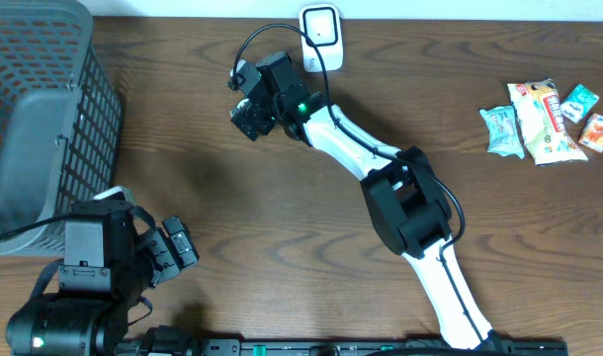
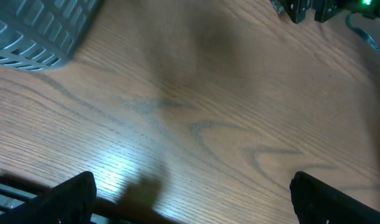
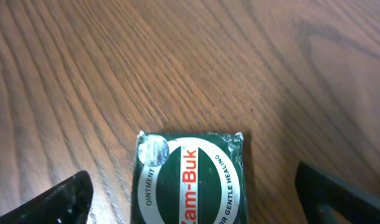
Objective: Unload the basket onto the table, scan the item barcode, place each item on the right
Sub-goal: 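Lower the right gripper onto the Zam-Buk tin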
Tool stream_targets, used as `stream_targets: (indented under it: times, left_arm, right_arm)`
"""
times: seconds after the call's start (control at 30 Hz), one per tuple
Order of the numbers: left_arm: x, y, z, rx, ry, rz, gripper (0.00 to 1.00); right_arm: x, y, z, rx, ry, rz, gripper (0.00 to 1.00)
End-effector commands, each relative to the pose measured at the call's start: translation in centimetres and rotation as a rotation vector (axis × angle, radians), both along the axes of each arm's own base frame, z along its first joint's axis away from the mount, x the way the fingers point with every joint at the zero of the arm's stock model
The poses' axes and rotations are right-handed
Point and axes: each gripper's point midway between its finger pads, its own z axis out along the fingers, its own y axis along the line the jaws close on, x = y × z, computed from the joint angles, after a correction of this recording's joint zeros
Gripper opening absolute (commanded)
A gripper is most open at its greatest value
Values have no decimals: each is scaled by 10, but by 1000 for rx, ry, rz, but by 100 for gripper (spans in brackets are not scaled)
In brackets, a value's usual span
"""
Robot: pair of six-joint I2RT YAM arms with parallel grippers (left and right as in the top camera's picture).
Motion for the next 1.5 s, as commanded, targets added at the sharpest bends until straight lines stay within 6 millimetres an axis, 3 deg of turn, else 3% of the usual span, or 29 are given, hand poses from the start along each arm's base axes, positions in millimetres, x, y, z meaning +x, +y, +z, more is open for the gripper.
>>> stream_targets:
  times: [0.0,0.13,0.2,0.27,0.4,0.53,0.73,0.9,1.03,1.17,1.2,1.3,1.37,1.47]
  left_arm:
    - [0,1,0,2,2,6,98]
    - [0,1,0,2,2,6,98]
    - [0,1,0,2,2,6,98]
    - [0,1,0,2,2,6,98]
    - [0,1,0,2,2,6,98]
    - [0,1,0,2,2,6,98]
    - [0,1,0,2,2,6,98]
    - [0,1,0,2,2,6,97]
    - [0,1,0,2,2,6,98]
    - [0,1,0,2,2,6,98]
    - [0,1,0,2,2,6,98]
    - [0,1,0,2,2,6,97]
    - [0,1,0,2,2,6,98]
    - [0,1,0,2,2,6,98]
  right_arm:
    - [-1,-6,-32,-49,19,16,94]
    - [-4,-7,-50,-64,45,19,82]
    - [-5,-7,-52,-66,50,19,80]
    - [-5,-8,-52,-66,53,17,77]
    - [-4,-7,-47,-52,54,5,59]
    - [-4,-6,-38,-36,61,-12,48]
    - [-15,-14,-11,-61,94,-11,44]
    - [-37,-31,11,-138,139,27,53]
    - [-65,-63,27,-264,204,75,55]
    - [-89,-113,31,-449,283,88,51]
    - [-96,-126,29,-502,309,99,55]
    - [-113,-172,24,-692,378,111,89]
    - [-114,-198,24,-797,393,75,99]
    - [-105,-220,27,-873,373,21,99]
